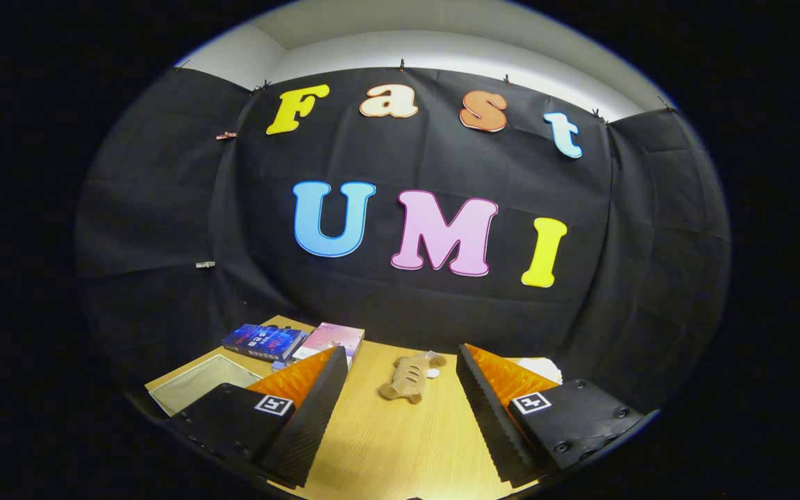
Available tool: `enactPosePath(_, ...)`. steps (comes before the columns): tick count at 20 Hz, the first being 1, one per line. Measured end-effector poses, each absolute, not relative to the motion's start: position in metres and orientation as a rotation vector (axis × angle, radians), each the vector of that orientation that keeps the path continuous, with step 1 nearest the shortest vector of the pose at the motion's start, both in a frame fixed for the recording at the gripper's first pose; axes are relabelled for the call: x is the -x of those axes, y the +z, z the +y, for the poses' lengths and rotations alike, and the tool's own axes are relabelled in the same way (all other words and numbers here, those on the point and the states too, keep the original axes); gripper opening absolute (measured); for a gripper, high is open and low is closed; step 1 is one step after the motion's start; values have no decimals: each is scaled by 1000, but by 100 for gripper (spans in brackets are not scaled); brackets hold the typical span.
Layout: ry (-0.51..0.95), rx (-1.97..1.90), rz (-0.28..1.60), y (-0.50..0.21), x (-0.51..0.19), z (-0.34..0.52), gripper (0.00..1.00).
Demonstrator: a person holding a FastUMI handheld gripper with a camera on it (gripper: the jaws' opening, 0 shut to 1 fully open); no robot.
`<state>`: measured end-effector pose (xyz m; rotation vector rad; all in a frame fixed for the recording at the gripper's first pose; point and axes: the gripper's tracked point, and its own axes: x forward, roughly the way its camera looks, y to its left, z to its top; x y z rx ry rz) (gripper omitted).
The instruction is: Open the storage box then place both shoes into the box .Put the left shoe in first, then the right shoe, with the right side of both shoes facing outward in a uniform manner.
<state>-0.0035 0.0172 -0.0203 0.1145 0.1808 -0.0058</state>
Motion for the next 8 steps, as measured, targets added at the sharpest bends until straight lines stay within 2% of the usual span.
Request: enactPosePath(8,-27,-72,99,-5,13,3,98)
